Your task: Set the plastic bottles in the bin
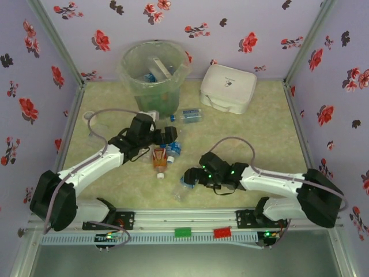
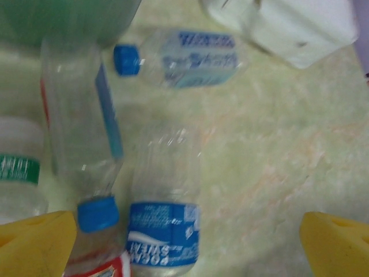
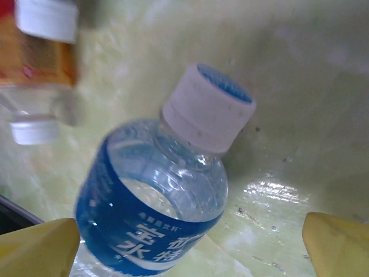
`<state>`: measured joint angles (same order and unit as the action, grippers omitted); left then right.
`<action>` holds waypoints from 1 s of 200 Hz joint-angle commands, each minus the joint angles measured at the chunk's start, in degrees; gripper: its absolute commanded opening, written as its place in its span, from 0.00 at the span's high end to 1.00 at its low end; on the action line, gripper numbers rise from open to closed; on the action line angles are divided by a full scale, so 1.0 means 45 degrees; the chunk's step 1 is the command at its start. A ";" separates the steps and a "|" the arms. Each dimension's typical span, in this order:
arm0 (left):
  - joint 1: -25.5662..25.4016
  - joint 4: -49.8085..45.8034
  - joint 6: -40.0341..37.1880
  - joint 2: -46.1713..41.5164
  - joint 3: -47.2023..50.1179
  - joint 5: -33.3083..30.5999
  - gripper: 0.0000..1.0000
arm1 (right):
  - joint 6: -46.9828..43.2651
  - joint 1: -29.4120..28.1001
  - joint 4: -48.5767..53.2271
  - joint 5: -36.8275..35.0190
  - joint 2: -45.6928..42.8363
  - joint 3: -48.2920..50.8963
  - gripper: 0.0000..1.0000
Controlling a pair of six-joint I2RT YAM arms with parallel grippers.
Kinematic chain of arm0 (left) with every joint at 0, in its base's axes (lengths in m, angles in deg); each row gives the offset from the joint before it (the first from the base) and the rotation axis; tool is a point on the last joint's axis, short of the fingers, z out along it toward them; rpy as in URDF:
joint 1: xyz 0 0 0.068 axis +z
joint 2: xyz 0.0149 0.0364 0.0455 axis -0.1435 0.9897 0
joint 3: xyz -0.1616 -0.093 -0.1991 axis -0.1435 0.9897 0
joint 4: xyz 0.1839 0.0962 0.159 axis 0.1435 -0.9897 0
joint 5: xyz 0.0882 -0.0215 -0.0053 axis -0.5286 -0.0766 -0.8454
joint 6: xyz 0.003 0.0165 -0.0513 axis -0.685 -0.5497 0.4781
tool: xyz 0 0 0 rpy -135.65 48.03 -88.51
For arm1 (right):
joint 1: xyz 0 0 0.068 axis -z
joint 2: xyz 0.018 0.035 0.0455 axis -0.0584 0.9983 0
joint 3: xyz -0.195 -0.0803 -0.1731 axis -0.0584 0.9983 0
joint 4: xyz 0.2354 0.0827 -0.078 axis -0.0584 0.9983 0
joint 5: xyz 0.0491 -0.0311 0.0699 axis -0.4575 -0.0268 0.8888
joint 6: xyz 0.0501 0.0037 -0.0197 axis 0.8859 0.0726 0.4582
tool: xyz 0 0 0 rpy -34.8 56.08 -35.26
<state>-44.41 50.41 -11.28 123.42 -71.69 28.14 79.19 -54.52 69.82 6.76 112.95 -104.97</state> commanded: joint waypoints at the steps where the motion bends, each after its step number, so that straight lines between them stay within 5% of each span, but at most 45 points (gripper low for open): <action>1: -0.0040 0.0803 0.0733 -0.0431 0.0472 -0.0077 0.00 | 0.0501 -0.0381 -0.0664 -0.0053 0.0684 -0.0510 0.00; 101: 0.0096 0.1303 -0.0208 -0.1314 0.1387 -0.1410 0.00 | 0.0698 -0.0771 -0.0360 -0.2360 0.2857 -0.1940 0.09; 200: 0.0438 0.0973 -0.0471 -0.1511 0.1355 -0.1451 0.00 | 0.1199 -0.0451 -0.0329 -0.4275 0.2649 -0.1805 0.40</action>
<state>-42.84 55.02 -12.42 117.72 -65.48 22.94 83.97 -57.38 67.09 -8.85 125.73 -112.73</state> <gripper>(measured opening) 0.997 0.627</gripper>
